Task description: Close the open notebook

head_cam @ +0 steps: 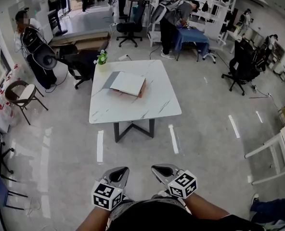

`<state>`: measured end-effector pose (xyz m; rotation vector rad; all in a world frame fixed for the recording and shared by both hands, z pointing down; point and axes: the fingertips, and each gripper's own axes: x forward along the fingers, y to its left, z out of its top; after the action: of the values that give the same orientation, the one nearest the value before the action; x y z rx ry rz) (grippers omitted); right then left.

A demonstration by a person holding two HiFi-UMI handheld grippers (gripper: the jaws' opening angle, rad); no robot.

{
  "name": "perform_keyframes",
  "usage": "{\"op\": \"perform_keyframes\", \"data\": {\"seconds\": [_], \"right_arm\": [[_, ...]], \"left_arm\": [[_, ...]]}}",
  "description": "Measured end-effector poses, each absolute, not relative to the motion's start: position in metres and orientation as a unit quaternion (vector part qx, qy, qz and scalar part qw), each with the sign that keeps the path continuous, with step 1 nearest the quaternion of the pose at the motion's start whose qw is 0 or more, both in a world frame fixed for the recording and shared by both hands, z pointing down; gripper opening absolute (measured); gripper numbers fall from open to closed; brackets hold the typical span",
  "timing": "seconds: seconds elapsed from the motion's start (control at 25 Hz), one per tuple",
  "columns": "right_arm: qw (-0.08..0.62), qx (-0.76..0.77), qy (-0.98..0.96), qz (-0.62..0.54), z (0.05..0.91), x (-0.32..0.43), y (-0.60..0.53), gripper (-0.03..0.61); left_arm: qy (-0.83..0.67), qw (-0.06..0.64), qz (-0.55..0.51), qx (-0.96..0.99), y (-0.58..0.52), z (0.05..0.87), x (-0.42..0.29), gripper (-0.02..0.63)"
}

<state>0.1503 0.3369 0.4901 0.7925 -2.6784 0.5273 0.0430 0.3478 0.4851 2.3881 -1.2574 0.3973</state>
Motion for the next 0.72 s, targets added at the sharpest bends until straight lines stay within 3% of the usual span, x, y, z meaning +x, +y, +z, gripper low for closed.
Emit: {"op": "perform_keyframes", "data": {"seconds": [0.72], "right_arm": [[0.153,0.284,-0.927,0.190,0.498,0.056,0.362,0.000]], "left_arm": [[-0.441,0.213,0.136,0.861,0.363,0.497,-0.050,0.058]]}}
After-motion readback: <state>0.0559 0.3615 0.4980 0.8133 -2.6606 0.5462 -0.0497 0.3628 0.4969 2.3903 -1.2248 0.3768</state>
